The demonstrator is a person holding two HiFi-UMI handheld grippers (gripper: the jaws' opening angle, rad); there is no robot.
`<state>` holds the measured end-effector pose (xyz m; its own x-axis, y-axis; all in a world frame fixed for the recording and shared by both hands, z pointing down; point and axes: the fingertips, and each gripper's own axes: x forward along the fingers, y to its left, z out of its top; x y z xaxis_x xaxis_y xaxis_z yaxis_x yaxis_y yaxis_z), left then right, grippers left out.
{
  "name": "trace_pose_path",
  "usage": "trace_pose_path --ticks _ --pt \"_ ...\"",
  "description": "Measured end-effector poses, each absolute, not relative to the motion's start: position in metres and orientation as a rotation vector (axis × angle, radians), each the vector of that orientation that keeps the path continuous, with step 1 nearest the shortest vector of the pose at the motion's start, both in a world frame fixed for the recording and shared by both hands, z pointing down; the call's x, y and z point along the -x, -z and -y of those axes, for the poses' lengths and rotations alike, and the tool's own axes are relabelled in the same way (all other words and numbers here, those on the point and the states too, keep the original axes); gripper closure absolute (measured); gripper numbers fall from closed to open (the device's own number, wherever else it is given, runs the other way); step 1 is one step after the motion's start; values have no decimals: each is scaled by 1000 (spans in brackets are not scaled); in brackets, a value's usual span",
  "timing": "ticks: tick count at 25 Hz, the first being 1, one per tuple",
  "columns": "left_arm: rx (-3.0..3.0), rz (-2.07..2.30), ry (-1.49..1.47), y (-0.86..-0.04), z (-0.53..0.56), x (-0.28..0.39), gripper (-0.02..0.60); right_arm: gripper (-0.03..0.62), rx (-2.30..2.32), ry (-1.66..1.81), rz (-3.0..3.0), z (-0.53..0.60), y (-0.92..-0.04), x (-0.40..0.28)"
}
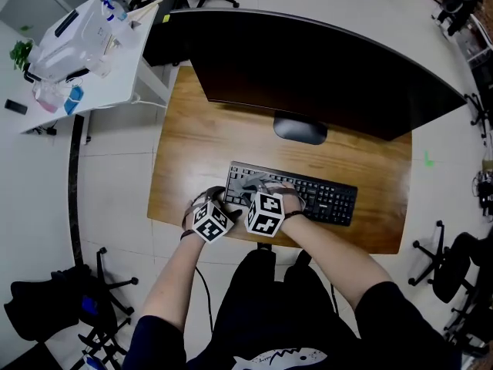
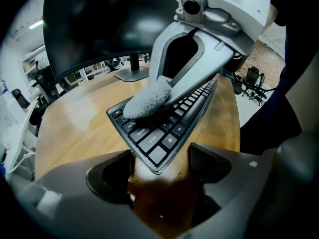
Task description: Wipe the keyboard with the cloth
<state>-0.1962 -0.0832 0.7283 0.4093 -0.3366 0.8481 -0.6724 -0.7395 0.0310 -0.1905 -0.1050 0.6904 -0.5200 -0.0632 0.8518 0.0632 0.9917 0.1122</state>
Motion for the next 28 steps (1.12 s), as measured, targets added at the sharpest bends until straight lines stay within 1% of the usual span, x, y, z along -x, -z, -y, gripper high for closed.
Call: trace_pose_path --ticks 4,8,19,22,25,28 --pt "-2307 869 -1252 -728 83 198 219 565 39 167 2044 101 -715 193" --pt "-2319 863 -1242 -729 83 201 219 565 24 145 2039 98 -717 168" --pt "-2320 859 -1245 -730 82 202 219 565 -167 0 1958 105 -718 12" --pt "-2316 860 -1249 -730 83 202 219 565 -208 -20 1911 109 -720 -21" --pt "-2313 857 -1252 -730 82 200 219 565 -243 -38 1900 115 -713 -30" --pt "-2314 859 -1253 -730 82 200 219 565 -268 -29 1973 127 -695 2"
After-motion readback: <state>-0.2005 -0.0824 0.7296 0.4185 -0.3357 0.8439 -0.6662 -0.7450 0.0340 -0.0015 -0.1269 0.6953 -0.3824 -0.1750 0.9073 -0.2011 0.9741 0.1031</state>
